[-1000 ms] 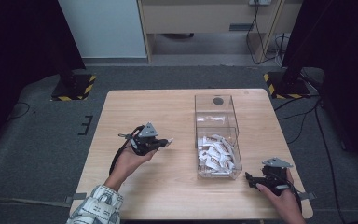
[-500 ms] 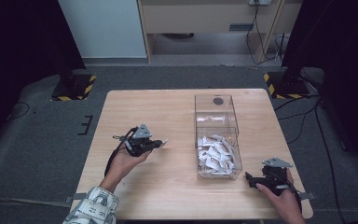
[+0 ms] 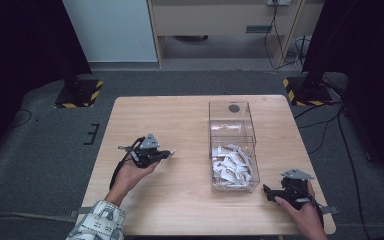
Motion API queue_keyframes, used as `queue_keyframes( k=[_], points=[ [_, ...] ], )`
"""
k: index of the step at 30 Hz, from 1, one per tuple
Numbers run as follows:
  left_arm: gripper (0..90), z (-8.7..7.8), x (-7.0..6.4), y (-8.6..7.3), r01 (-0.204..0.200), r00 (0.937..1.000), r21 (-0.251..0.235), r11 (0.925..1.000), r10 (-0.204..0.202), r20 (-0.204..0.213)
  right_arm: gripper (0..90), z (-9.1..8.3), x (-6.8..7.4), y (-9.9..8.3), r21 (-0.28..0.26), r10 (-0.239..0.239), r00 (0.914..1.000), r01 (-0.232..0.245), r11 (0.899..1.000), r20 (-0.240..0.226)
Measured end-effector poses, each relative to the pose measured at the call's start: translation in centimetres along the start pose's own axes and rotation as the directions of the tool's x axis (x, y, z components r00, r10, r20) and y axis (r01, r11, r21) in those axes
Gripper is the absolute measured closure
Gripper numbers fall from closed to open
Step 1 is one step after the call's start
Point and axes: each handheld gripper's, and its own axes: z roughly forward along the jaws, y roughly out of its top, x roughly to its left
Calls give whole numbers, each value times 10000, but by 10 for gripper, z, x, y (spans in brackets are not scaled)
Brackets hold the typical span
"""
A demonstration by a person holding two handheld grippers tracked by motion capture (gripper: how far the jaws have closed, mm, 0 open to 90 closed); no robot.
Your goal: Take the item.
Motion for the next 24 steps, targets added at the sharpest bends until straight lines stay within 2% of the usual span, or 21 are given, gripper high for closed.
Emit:
queue_keyframes(
  k=[11, 24],
  points=[
    [898, 3, 5, -10, 71, 9999, 248, 9997, -67, -159, 8, 0, 0, 0, -1, 0, 10000, 0, 10000, -1],
    [897, 10, 7, -17, 190, 9996, 319, 9993, -183, -224, 8, 0, 0, 0, -21, -19, 10000, 19, 10000, 6]
  ],
)
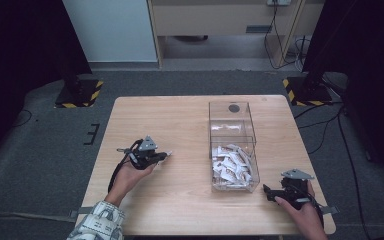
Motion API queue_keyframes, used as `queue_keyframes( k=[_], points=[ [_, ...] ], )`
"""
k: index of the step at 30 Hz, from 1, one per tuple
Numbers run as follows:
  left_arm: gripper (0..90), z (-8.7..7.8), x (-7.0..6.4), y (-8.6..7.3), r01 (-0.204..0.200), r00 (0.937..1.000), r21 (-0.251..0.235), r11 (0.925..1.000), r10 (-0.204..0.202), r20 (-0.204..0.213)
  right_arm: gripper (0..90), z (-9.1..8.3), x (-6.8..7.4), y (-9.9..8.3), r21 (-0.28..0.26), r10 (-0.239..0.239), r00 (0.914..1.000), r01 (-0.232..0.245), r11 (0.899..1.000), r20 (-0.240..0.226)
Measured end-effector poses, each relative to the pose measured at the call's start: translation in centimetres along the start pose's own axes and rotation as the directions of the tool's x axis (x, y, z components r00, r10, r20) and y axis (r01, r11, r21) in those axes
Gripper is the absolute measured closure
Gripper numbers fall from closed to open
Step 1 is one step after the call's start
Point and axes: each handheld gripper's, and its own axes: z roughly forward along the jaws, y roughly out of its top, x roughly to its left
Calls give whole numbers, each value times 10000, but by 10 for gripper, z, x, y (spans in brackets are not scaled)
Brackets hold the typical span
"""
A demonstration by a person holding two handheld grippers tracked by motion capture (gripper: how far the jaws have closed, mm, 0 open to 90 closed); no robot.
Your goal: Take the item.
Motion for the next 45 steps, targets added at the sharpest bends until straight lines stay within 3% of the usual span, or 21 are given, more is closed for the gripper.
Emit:
queue_keyframes(
  k=[20, 36, 40, 45],
  points=[
    [890, 28, 3, 11, 142, 9987, 27, 9999, -141, -488, 8, 0, 0, 0, 7, 5, 10000, -5, 10000, -14],
    [859, 43, 10, 4, 298, 9983, 181, 9994, -289, -504, 8, 0, 0, 0, -9, 8, 10000, -8, 10000, -9],
    [812, 44, 10, 4, 227, 9982, 187, 9996, -216, -568, 8, 0, 0, 0, -6, 22, 10000, -22, 10000, -7],
    [637, 44, 8, 5, 181, 9965, 145, 9997, -169, -813, 8, 0, 0, 0, -8, 22, 10000, -22, 10000, 1]
  ],
)
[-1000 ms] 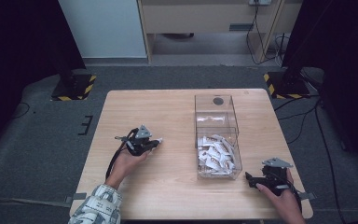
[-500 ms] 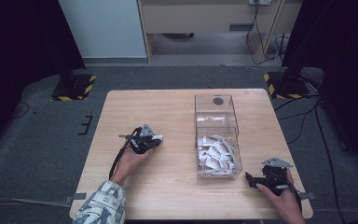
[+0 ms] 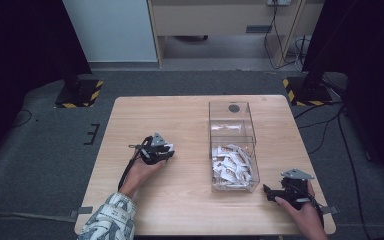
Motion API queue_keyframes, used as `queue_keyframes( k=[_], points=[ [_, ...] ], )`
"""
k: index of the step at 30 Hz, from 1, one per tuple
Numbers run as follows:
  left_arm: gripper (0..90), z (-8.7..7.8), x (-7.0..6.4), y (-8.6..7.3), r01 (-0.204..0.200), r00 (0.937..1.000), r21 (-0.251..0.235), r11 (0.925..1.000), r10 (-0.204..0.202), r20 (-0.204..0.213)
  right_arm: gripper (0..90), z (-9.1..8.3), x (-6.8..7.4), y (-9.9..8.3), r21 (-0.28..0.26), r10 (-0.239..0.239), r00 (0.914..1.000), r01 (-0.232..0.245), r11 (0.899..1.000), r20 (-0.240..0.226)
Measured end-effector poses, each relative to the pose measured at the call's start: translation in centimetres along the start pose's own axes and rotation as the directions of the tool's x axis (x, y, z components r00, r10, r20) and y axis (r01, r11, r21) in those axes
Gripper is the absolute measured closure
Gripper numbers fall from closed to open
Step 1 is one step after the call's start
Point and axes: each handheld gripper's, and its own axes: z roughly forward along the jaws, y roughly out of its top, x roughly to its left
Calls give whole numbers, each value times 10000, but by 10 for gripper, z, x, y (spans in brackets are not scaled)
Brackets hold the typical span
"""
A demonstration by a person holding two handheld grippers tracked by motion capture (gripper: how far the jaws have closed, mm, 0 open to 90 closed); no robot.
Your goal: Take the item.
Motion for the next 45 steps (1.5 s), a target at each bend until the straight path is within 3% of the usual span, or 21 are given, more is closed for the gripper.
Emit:
queue_keyframes(
  k=[8, 14, 18, 32, 45],
  points=[
    [426, -6, -4, 3, -75, 9999, -183, 9998, 73, -81, 8, 0, 0, 0, 20, -22, 10000, 22, 10000, -14],
    [202, -9, -5, 4, -26, 10000, -282, 9996, 25, -24, 8, 0, 0, 0, 18, -17, 10000, 17, 10000, -17],
    [115, -11, -6, 6, -33, 10000, -332, 9994, 34, 54, 8, 0, 0, 0, 19, -14, 10000, 14, 10000, -17],
    [56, -25, -14, 15, -195, 9980, -647, 9977, 233, 582, 8, 0, 0, 0, 21, -25, 10000, 25, 10000, -10],
    [55, -38, -25, 16, -315, 9963, -893, 9955, 384, 766, 8, 0, 0, 0, 21, -20, 10000, 20, 10000, -10]
  ],
)
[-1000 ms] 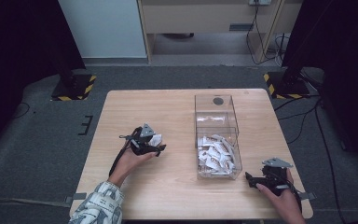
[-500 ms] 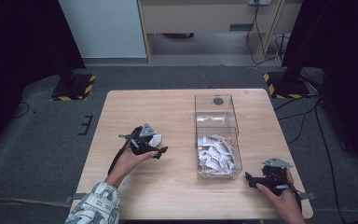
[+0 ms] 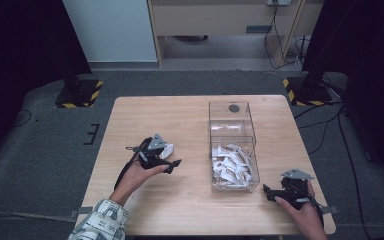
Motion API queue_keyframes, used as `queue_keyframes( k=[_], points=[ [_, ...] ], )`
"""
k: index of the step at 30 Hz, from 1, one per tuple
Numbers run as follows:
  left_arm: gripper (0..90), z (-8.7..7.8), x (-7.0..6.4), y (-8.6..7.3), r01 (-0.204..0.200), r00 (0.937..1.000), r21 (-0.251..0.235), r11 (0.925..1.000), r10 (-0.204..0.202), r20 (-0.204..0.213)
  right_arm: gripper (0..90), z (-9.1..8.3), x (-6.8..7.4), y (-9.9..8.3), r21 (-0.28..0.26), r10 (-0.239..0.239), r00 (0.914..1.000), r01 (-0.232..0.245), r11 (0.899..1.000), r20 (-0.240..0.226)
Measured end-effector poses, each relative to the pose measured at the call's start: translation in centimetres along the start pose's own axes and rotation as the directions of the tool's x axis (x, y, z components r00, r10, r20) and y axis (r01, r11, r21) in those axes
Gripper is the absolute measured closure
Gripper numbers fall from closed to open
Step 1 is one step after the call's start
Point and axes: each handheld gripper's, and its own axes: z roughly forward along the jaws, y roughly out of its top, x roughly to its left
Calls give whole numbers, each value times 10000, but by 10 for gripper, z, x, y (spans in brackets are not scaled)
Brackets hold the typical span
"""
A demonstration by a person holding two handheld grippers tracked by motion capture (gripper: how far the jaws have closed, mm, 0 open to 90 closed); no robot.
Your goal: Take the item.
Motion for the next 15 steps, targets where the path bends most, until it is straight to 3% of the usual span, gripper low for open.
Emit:
queue_keyframes(
  k=[9, 15],
  points=[
    [54, -16, -7, -4, -44, 10000, -256, 9997, 44, -9, 8, 1, 0, 1, -13, -18, 10000, 18, 10000, -2],
    [51, -27, -5, -12, 153, 9998, -277, 9995, -157, -112, 8, 1, 0, 1, -14, -18, 10000, 18, 10000, -1]
  ],
)
